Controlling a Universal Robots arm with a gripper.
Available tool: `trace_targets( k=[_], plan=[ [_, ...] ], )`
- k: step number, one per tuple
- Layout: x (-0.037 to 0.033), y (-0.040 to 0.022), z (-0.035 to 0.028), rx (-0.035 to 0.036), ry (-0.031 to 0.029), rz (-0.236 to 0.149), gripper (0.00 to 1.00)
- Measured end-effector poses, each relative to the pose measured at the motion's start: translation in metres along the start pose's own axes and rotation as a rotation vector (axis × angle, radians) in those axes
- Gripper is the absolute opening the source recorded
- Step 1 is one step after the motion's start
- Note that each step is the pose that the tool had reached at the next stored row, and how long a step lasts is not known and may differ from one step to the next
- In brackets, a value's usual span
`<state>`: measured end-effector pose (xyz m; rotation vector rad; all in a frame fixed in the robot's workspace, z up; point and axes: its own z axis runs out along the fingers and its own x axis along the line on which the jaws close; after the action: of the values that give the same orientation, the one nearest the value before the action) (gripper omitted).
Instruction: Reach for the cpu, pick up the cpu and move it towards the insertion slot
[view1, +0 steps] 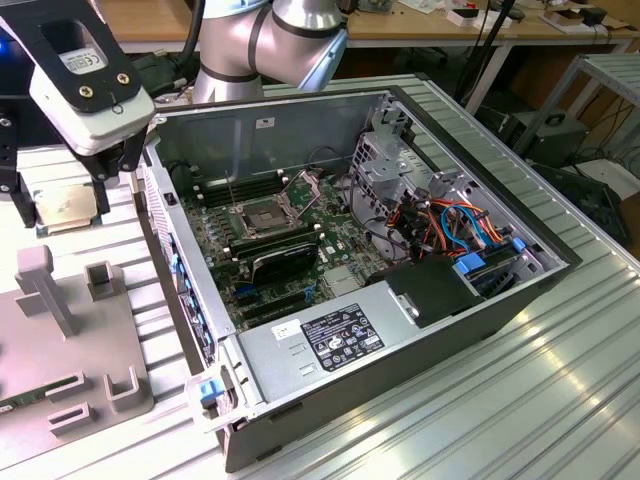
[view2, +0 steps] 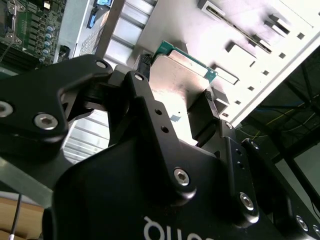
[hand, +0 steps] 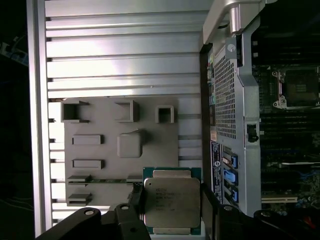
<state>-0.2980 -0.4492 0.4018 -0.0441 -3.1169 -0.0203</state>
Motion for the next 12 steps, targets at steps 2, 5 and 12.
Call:
trace_targets(
  k=[2,5,12],
  plan=[
    [-0.0013,0.0,0.0,-0.0001,0.0,0.0,0.55],
    [-0.004,0.0001,-0.0001,0.0,0.0,0.0,0.55],
    [-0.0114,0.0003,-0.0002,0.0,-0.0001,0.0,0.55]
  ],
)
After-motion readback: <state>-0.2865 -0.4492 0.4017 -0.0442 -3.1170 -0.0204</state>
